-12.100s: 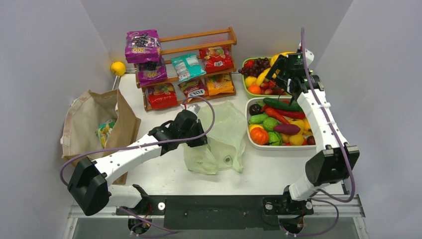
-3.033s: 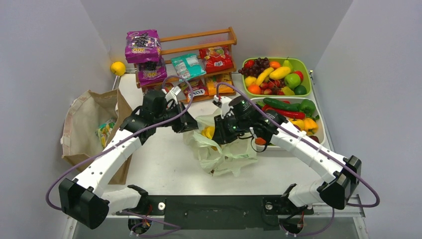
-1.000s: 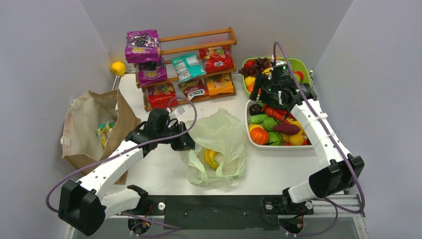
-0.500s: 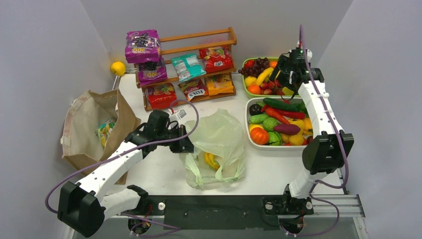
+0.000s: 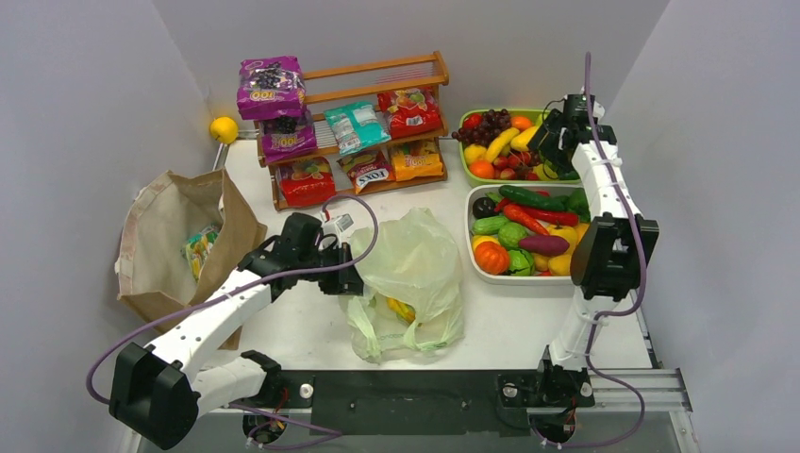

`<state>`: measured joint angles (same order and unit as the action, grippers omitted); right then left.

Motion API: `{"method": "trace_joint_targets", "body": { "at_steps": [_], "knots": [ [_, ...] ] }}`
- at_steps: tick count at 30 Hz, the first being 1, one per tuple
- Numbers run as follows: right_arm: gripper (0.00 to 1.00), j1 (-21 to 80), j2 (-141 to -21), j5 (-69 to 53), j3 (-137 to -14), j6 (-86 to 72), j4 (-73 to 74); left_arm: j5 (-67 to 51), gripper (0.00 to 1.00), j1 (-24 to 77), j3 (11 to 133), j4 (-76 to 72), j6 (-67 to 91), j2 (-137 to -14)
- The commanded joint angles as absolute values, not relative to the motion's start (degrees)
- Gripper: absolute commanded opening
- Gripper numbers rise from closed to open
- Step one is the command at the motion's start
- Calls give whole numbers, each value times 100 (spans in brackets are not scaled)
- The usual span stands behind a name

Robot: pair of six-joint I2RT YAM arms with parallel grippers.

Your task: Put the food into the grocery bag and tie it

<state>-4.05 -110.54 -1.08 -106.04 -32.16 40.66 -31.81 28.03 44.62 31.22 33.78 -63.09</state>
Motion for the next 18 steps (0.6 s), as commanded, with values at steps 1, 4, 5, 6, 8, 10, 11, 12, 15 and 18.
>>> {"method": "trace_joint_targets", "body": {
  "at_steps": [1, 4, 5, 6, 8, 10, 11, 12, 15, 18],
  "knots": [
    [62, -417, -11320, -268, -10956, -3102, 3898, -3184, 0, 2813, 4374, 3003, 3237, -6260],
    [61, -422, -11464, -367, -11016, -3038, 3890, -3209, 0, 2813, 4317, 2939, 3254, -6226],
    [61, -422, -11525, -413, -11023, -3003, 3892, -3204, 0, 2813, 4294, 2933, 3262, -6229],
    [60, -417, -11550, -439, -11033, -2987, 3886, -3214, 0, 2813, 4287, 2906, 3285, -6235],
    [60, -411, -11631, -497, -11059, -2917, 3885, -3235, 0, 2813, 4277, 2859, 3321, -6246],
    [59, -406, -11701, -500, -11075, -2839, 3885, -3247, 0, 2817, 4259, 2808, 3363, -6255],
    [59, -409, -11741, -499, -11085, -2826, 3889, -3249, 0, 2818, 4253, 2802, 3385, -6257],
    [59, -416, -11768, -500, -11093, -2811, 3888, -3251, 0, 2815, 4253, 2781, 3389, -6257],
    [55, -414, -11879, -569, -11119, -2768, 3880, -3244, 0, 2816, 4268, 2781, 3411, -6258],
    [53, -414, -12035, -639, -11169, -2752, 3882, -3239, 0, 2819, 4280, 2782, 3423, -6264]
  ]
}}
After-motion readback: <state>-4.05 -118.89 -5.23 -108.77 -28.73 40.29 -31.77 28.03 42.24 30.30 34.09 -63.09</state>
